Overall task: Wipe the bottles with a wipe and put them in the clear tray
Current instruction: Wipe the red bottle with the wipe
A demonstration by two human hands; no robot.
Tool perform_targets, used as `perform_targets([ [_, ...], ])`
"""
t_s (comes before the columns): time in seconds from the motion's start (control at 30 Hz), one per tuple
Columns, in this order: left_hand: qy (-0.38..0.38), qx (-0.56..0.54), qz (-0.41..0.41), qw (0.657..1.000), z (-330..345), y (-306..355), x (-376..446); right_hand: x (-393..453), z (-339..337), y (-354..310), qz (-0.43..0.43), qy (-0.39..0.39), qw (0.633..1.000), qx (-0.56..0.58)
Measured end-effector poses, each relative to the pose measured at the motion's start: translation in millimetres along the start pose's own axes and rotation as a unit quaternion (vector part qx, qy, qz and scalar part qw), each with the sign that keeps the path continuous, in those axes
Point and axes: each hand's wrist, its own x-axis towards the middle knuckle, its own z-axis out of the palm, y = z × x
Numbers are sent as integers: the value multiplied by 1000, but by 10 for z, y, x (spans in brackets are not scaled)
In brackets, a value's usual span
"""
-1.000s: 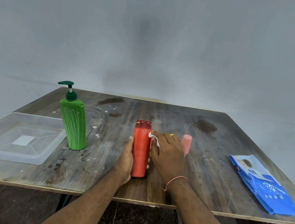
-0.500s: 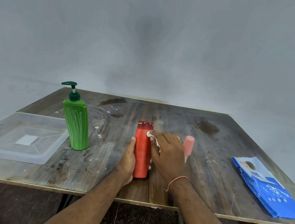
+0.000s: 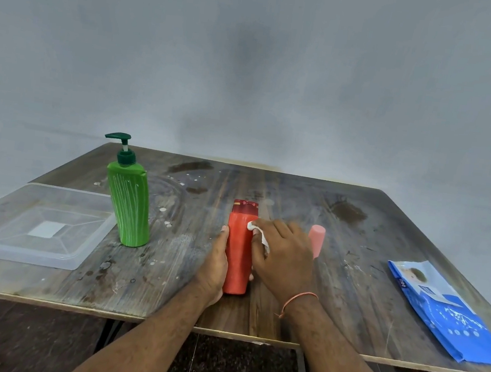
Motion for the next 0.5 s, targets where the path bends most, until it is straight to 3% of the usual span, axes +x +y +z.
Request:
perform_targets([
  [0.5, 1, 6, 8, 1000, 7, -10, -10, 102, 25, -78, -26, 23, 999, -4],
])
